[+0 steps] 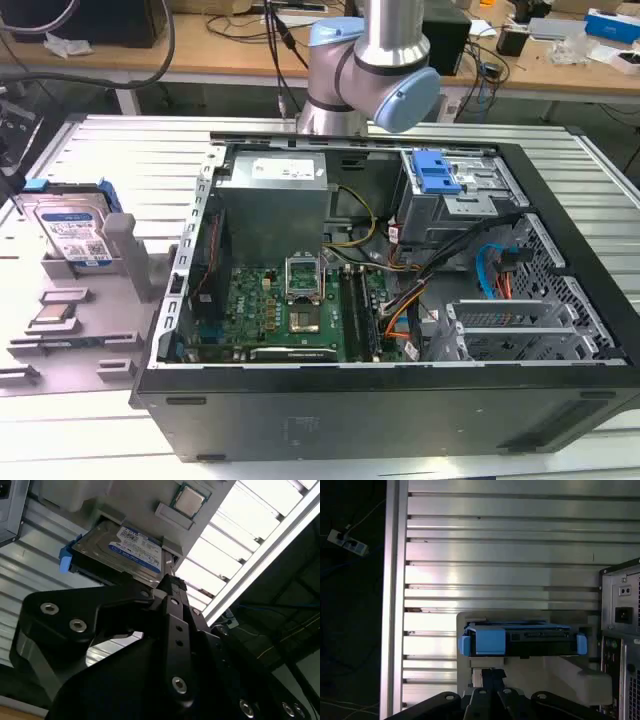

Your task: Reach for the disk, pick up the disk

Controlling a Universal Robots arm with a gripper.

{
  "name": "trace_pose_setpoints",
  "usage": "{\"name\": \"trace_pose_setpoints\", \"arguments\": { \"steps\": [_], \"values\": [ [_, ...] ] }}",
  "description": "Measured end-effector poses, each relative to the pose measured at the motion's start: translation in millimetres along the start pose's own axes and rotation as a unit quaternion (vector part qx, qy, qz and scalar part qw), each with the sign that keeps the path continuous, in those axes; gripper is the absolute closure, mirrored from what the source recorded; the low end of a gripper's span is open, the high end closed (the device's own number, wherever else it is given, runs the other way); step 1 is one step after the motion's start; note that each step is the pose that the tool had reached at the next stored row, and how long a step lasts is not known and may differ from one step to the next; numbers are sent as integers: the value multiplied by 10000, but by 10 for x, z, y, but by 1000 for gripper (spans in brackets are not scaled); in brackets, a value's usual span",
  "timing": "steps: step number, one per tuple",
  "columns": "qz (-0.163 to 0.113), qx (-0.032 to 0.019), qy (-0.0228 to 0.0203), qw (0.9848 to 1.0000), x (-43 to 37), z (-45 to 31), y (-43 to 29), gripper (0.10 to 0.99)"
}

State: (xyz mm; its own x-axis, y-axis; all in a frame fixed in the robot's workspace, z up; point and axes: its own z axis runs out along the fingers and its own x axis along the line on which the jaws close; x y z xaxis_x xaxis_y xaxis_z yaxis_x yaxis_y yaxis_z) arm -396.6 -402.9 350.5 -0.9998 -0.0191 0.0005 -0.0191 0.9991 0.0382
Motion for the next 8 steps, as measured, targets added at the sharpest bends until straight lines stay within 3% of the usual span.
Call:
{"name": "trace_pose_setpoints", "arguments": {
  "steps": [8],
  "values": [
    [-280, 0, 11, 9996, 0, 0, 0, 980]
  ]
}}
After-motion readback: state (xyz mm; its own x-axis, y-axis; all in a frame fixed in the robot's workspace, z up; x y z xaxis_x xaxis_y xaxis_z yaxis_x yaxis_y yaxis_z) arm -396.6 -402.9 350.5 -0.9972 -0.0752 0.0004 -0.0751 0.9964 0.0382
